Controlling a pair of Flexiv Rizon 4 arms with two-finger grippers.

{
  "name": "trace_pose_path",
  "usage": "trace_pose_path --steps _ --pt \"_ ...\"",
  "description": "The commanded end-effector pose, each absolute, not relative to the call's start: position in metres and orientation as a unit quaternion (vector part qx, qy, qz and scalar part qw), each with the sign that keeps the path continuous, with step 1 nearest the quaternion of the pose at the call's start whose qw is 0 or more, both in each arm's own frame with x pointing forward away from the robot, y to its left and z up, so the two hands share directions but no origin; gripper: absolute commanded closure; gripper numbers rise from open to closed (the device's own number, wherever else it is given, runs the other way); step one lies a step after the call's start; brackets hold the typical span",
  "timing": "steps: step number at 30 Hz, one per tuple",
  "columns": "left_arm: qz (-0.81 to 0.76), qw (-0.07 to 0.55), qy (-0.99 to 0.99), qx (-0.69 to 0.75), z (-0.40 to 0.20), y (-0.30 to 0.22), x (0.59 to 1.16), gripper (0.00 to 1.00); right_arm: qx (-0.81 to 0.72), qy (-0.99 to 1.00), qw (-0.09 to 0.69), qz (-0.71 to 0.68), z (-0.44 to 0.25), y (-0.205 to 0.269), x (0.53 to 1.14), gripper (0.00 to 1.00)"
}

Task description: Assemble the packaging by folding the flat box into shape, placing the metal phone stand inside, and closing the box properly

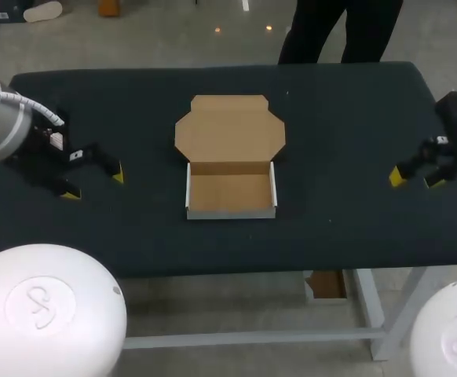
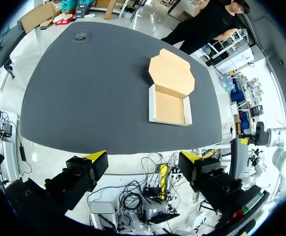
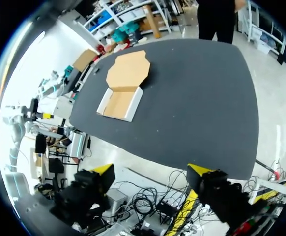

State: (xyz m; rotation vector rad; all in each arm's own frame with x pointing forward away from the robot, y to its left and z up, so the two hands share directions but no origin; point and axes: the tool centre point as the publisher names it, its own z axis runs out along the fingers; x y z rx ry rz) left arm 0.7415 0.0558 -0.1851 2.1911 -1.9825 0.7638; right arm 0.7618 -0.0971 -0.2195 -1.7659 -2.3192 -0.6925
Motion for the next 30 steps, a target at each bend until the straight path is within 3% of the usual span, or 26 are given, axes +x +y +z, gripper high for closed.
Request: trace_pose_path --steps 1,12,30 --pt "0.245 0.042 -0.648 0.719 -0.187 0.054 0.746 0.0 -0.586 -0.775 0.075 -0.225 -0.221 -0.095 0.766 0.0" --pt "0.224 0.028 -0.638 0.737 -0.201 0.06 0.765 0.0 -0.587 -0.775 0.074 -0.225 -0.22 -0.095 0.765 0.0" --pt "0.146 0.002 -0.618 0.773 -0.273 0.092 0.852 0.0 -0.587 -0.775 0.074 -0.225 -0.22 -0.095 0.765 0.0"
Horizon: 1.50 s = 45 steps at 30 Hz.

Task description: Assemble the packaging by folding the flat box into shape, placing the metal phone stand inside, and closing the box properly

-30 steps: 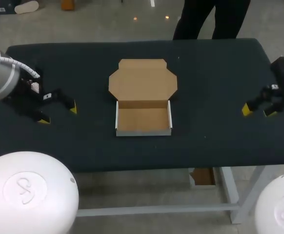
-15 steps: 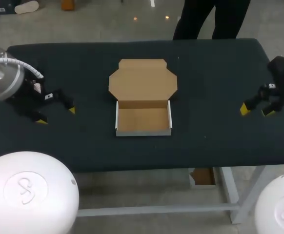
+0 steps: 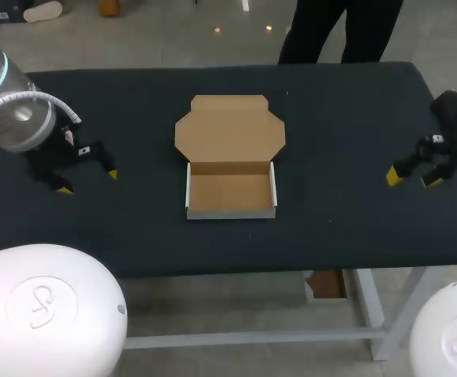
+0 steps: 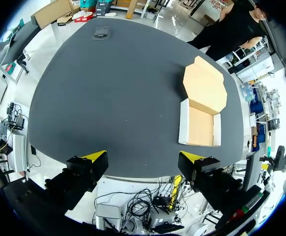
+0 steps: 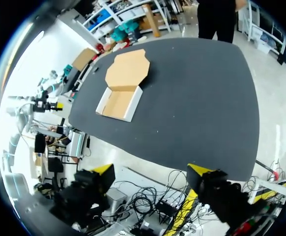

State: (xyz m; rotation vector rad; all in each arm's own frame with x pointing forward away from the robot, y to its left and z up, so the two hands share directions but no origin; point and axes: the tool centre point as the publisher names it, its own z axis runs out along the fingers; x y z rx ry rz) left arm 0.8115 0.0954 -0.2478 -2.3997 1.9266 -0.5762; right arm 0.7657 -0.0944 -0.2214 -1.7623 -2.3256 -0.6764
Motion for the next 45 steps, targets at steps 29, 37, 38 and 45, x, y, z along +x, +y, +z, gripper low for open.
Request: trace_pose_path --steps 29,37,38,45 --pt "-0.086 -0.021 0.56 -0.823 -0.351 0.188 0.995 0.0 -0.587 -0.775 0.074 -0.225 -0.22 -0.095 0.765 0.0" --pt "-0.079 -0.022 0.55 -0.831 -0.351 0.195 1.003 0.0 -0.587 -0.775 0.074 -0.225 -0.22 -0.095 0.765 0.0" --pt "-0.079 -0.022 0.55 -0.831 -0.351 0.195 1.003 0.0 -0.587 -0.775 0.074 -0.225 -0.22 -0.095 0.765 0.0" --pt "-0.079 -0.022 0.55 -0.831 -0.351 0.195 1.003 0.0 -0.587 -0.775 0.074 -0.225 -0.22 -0.095 0.765 0.0"
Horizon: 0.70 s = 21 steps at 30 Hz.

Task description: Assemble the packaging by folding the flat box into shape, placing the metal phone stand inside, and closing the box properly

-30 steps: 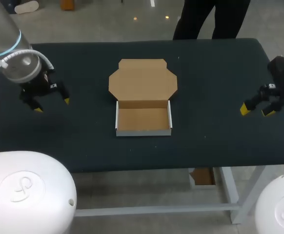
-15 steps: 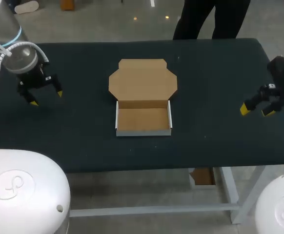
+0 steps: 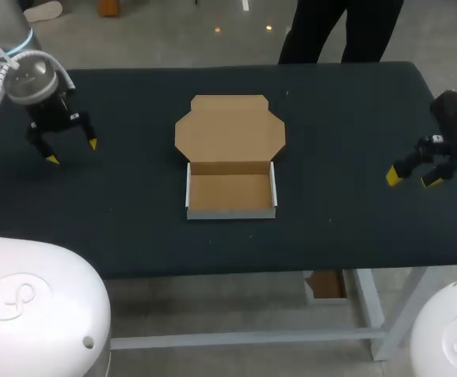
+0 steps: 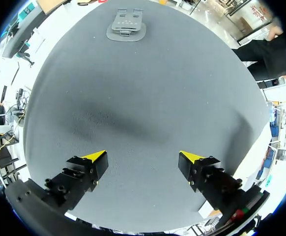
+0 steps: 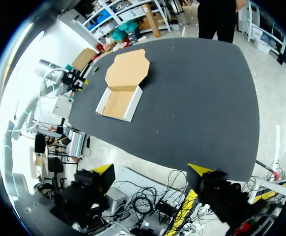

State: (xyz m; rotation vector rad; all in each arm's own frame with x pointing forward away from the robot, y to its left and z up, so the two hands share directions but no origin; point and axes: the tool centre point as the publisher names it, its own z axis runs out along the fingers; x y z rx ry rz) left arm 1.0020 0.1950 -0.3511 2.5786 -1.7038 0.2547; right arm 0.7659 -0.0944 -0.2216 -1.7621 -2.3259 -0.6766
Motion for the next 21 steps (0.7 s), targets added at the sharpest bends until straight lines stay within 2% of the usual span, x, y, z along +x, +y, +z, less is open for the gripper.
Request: trace_pose_path --steps 1,11,21 --pt "0.079 0.022 -0.55 0.831 -0.351 0.195 1.003 0.0 -0.587 -0.775 0.074 -0.225 -0.22 -0.095 0.765 0.0" --pt "0.078 0.011 -0.545 0.835 -0.352 0.196 1.004 0.0 -0.587 -0.775 0.074 -0.225 -0.22 -0.095 0.765 0.0" --pt "0.082 -0.008 -0.538 0.839 -0.372 0.22 1.025 0.0 -0.587 -0.775 0.074 -0.225 -0.22 -0.095 0.765 0.0"
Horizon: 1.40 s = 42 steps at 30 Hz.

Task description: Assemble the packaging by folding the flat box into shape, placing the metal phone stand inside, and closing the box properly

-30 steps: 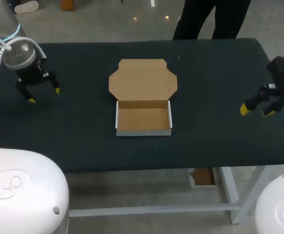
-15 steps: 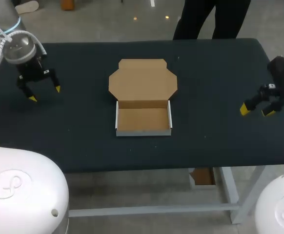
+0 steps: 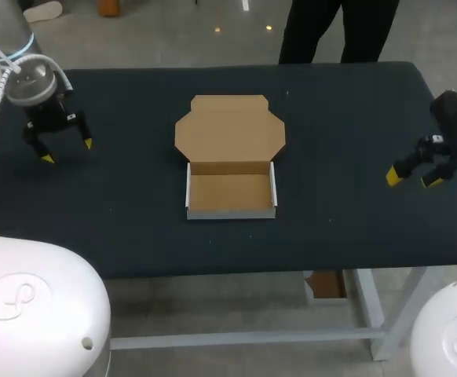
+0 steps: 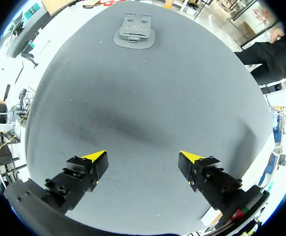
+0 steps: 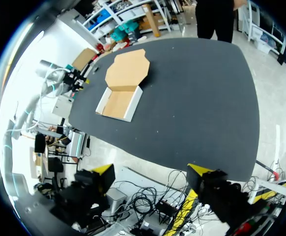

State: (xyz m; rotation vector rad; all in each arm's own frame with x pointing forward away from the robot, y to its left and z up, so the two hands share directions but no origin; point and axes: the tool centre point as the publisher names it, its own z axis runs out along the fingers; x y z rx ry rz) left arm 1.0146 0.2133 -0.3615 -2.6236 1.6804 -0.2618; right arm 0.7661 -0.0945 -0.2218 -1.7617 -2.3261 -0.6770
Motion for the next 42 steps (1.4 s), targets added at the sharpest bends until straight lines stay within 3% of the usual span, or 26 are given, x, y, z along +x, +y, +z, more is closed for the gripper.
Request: trace_pose_path --steps 1,19,42 --pt "-0.084 0.003 0.539 -0.838 -0.374 0.223 1.028 0.0 -0.587 -0.775 0.074 -0.225 -0.22 -0.095 0.765 0.0" --pt "-0.076 0.041 0.549 -0.831 -0.394 0.25 1.061 0.0 -0.587 -0.775 0.074 -0.225 -0.22 -0.095 0.765 0.0" --pt "-0.069 0.039 0.554 -0.829 -0.401 0.275 1.099 0.0 -0.587 -0.775 0.074 -0.225 -0.22 -0.095 0.765 0.0"
